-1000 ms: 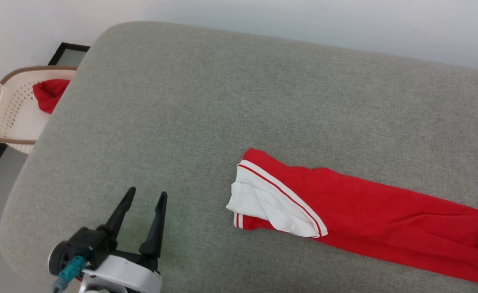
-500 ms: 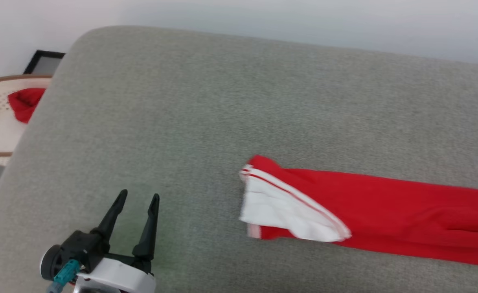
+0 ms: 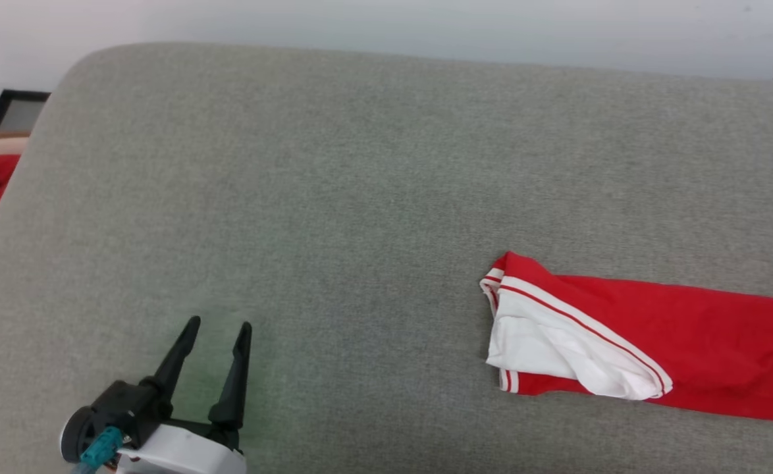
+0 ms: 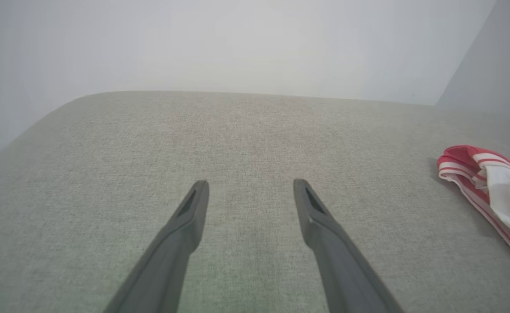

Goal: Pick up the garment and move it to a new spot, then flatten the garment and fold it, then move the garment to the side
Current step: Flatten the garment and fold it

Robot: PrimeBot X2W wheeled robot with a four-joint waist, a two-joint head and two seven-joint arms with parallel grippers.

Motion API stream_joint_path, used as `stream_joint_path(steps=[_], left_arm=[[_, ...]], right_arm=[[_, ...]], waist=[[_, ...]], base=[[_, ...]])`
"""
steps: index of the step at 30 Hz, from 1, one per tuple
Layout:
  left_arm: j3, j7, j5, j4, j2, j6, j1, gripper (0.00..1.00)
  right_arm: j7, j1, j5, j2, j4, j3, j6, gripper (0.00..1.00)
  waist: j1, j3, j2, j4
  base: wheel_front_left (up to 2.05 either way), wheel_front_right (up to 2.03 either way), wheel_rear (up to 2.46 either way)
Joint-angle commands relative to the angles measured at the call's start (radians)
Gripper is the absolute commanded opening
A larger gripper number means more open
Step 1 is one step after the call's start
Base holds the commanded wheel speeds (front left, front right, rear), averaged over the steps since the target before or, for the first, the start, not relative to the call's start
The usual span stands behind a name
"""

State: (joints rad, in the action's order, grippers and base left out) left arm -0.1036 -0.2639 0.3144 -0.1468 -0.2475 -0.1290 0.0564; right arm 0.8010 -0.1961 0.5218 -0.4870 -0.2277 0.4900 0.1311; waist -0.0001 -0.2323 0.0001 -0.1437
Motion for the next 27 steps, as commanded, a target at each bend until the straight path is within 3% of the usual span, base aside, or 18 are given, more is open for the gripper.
stream_joint_path(steps=[1, 10, 14, 19, 27], left_arm=[[0.000, 0.000, 0.003, -0.003, -0.002, -0.002, -0.007, 1.00], [-0.007, 0.000, 0.012, -0.033, 0.021, -0.002, -0.026, 1.00], [-0.012, 0.000, 0.019, -0.043, 0.029, -0.002, -0.039, 1.00], [-0.017, 0.000, 0.025, -0.045, 0.035, -0.002, -0.034, 1.00], [-0.025, 0.000, 0.038, -0.051, 0.039, -0.002, -0.015, 1.00]], right_arm=[[0.005, -0.009, 0.014, 0.006, 0.032, -0.031, -0.001, 0.00], [0.120, 0.049, 0.150, 0.165, 0.391, -0.265, -0.001, 0.00], [0.166, 0.048, 0.176, 0.211, 0.481, -0.391, -0.001, 0.00], [0.155, 0.001, 0.147, 0.218, 0.491, -0.534, -0.001, 0.00], [0.051, -0.067, 0.127, 0.209, 0.351, -0.672, -0.001, 0.00]], waist=[[0.0001, 0.012, -0.0001, 0.012], [0.0001, 0.062, -0.0001, 0.015], [0.0001, 0.070, -0.0001, 0.000], [0.0001, 0.064, -0.0001, -0.031], [0.0001, 0.038, -0.0001, -0.077]], base=[[0.00, 0.00, 0.00], [0.00, 0.00, 0.00], [0.00, 0.00, 0.00], [0.00, 0.00, 0.00], [0.00, 0.00, 0.00]])
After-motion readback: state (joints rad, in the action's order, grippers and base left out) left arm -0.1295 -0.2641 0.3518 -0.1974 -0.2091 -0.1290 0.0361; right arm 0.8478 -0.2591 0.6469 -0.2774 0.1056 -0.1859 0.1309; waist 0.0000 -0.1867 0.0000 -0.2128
